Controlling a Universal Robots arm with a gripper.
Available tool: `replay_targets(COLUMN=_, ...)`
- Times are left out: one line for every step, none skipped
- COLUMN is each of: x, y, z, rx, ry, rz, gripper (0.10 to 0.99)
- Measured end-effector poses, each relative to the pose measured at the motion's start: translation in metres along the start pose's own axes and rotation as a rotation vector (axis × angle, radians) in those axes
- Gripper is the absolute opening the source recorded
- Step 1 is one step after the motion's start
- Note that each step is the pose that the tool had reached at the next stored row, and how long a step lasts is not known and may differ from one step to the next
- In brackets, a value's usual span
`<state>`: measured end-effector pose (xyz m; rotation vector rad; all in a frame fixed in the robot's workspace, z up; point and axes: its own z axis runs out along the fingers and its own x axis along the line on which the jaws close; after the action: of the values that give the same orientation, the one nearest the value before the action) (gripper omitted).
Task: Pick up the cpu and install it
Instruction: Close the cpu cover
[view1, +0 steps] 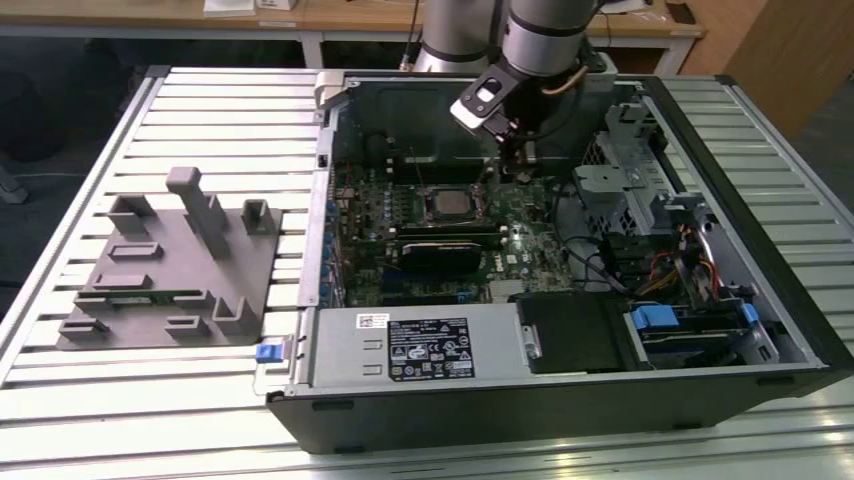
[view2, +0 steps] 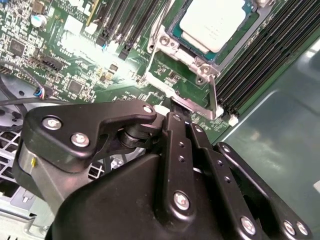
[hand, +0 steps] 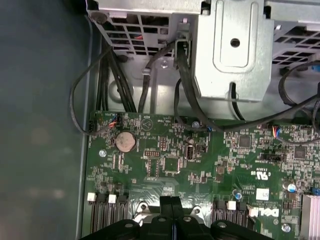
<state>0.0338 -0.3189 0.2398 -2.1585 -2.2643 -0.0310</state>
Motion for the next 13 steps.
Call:
replay_targets(x=0.0001, y=-0.0014, z=0.0000, rx=0.000, ry=0.0000, rz=0.000, gripper=0.118)
replay_targets(x=0.0001, y=-0.0023, z=0.0000, rx=0.000, ry=0.0001, rz=0.000, gripper=0.118)
replay_targets(x=0.0001, y=-0.0031, z=0.0000, rx=0.000, ry=0.0001, rz=0.000, gripper=0.118)
replay_targets(x=0.0002, y=-0.0040, z=0.0000, rx=0.000, ry=0.0000, rz=0.000, gripper=0.118)
replay_targets(x=0.0002, y=-0.0052, z=0.0000, rx=0.000, ry=0.0000, rz=0.000, gripper=0.118)
replay_targets(x=0.0003, y=-0.0064, z=0.0000, rx=0.000, ry=0.0000, rz=0.000, gripper=0.118)
replay_targets(x=0.0003, y=-0.0077, z=0.0000, rx=0.000, ry=0.0001, rz=0.000, gripper=0.118)
replay_targets(x=0.0004, y=-0.0088, z=0.0001, rx=0.000, ry=0.0001, rz=0.000, gripper=0.118)
replay_targets(x=0.0005, y=-0.0099, z=0.0002, rx=0.000, ry=0.0002, rz=0.000, gripper=0.118)
replay_targets(x=0.0005, y=-0.0108, z=0.0002, rx=0.000, ry=0.0002, rz=0.000, gripper=0.118)
replay_targets(x=0.0005, y=-0.0118, z=0.0003, rx=0.000, ry=0.0001, rz=0.000, gripper=0.118)
replay_targets(x=0.0006, y=-0.0128, z=0.0004, rx=0.000, ry=0.0001, rz=0.000, gripper=0.118)
replay_targets(x=0.0006, y=-0.0139, z=0.0005, rx=0.000, ry=0.0000, rz=0.000, gripper=0.118)
